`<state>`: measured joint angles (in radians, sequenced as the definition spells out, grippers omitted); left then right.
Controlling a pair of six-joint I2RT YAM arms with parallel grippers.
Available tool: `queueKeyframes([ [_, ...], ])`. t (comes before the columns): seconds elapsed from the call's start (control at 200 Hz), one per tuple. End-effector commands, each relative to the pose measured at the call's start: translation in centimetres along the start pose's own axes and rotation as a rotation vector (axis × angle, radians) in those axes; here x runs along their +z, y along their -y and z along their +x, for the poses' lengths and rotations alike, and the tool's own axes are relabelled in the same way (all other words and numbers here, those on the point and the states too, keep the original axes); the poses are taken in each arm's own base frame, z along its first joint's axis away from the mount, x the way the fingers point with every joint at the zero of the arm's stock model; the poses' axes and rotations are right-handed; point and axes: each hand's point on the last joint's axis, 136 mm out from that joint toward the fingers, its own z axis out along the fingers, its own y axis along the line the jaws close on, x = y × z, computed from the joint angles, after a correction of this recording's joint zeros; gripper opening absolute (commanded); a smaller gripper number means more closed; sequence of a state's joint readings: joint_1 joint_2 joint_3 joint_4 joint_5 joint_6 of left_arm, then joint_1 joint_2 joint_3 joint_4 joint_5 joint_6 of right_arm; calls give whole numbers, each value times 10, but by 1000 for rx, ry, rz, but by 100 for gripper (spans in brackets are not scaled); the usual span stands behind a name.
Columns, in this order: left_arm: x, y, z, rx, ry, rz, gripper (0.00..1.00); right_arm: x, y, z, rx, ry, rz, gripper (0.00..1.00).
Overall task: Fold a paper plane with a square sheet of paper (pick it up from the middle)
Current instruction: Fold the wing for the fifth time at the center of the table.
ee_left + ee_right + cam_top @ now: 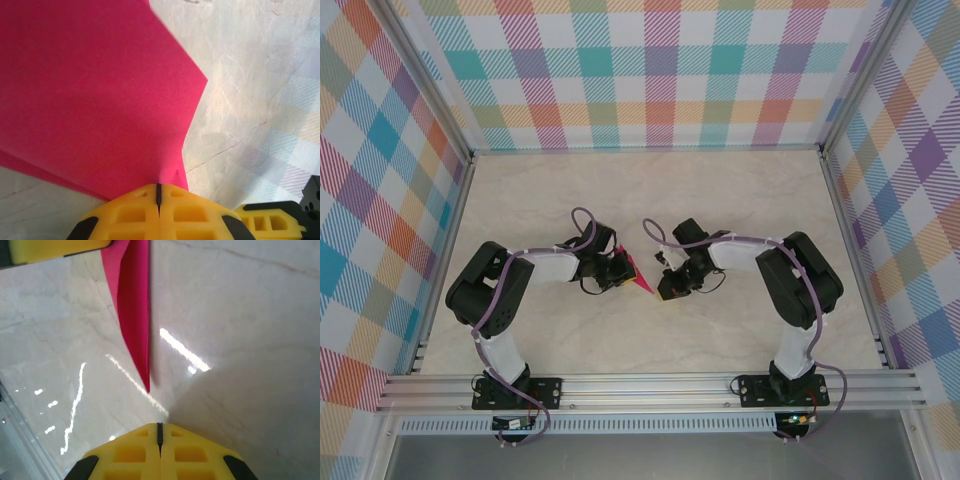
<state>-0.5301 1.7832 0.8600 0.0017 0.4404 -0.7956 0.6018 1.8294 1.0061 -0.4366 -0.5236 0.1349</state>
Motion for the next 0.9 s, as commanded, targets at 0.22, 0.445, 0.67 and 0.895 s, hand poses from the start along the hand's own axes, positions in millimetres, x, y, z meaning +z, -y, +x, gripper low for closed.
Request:
queueKeyframes([
  [0.22,9,-37,8,-32,-5,-149,0,-8,-42,-48,-58,101,-106,9],
  [0.445,7,-32,6,-22,-4,-139,0,8,-30,-52,-42,73,-80,8],
  [0.67,5,-28,2,-5,6,-132,0,19,-10,-45,-13,48,-12,6],
  [0.895,-2,-2,-7,74,29,-63,3,26,3,-34,15,24,18,6],
])
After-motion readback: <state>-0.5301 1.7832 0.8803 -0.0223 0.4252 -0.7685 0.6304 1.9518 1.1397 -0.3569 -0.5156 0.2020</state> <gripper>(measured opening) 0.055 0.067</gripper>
